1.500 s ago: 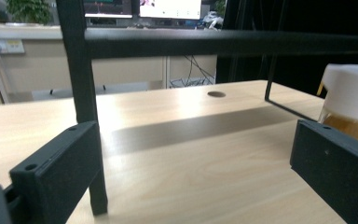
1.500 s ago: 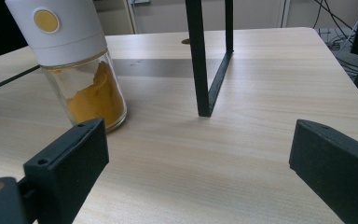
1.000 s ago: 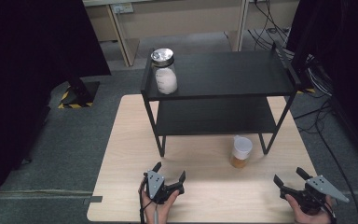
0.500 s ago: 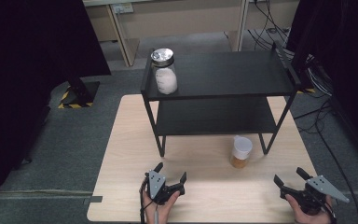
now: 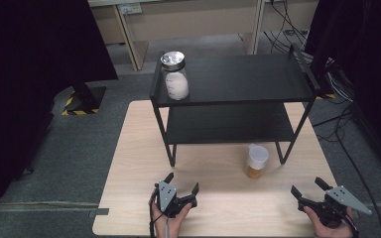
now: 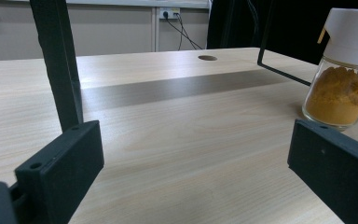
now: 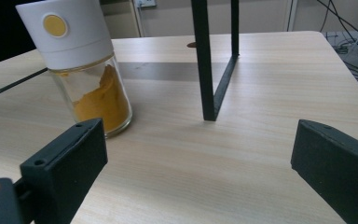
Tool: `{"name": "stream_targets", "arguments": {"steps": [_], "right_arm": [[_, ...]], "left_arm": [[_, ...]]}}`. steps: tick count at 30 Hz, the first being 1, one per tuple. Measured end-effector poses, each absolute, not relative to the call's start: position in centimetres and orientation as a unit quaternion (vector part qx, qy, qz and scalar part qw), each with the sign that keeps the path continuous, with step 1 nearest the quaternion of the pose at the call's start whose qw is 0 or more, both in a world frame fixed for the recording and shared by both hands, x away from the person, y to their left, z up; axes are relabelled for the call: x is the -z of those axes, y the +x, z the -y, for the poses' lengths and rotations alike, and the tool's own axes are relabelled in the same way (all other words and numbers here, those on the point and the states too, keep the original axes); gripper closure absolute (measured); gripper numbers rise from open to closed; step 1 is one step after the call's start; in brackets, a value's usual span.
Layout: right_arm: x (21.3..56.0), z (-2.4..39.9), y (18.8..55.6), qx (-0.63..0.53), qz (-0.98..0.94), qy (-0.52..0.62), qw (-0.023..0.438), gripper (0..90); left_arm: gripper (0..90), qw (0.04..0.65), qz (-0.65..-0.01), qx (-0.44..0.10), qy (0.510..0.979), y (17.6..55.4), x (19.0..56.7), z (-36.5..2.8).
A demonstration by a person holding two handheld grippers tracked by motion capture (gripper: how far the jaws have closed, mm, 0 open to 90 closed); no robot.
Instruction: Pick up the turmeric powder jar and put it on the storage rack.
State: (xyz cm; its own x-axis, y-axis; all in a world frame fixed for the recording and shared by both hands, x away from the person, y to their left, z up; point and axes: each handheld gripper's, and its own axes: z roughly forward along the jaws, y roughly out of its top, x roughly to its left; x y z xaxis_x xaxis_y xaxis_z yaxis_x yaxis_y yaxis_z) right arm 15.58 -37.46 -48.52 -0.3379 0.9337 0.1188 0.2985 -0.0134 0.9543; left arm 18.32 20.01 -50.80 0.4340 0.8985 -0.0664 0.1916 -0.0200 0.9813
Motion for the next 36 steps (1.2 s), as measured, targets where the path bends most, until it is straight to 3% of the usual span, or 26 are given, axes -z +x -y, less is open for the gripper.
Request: {"name": "stream_targets", "arguments": {"steps": [21, 36], "right_arm": [[47.8, 32.3, 20.4, -0.556, -0.66, 0.417, 0.285, 3.2], [47.5, 29.8, 24.1, -0.548, -0.684, 0.394, 0.277, 14.4]], "left_arm": [[3.0, 0.555, -0.426, -0.318, 0.64, 18.3, 50.8, -20.0], [2.9, 0.553, -0.424, -0.319, 0.642, 18.4, 50.7, -19.9]]}}
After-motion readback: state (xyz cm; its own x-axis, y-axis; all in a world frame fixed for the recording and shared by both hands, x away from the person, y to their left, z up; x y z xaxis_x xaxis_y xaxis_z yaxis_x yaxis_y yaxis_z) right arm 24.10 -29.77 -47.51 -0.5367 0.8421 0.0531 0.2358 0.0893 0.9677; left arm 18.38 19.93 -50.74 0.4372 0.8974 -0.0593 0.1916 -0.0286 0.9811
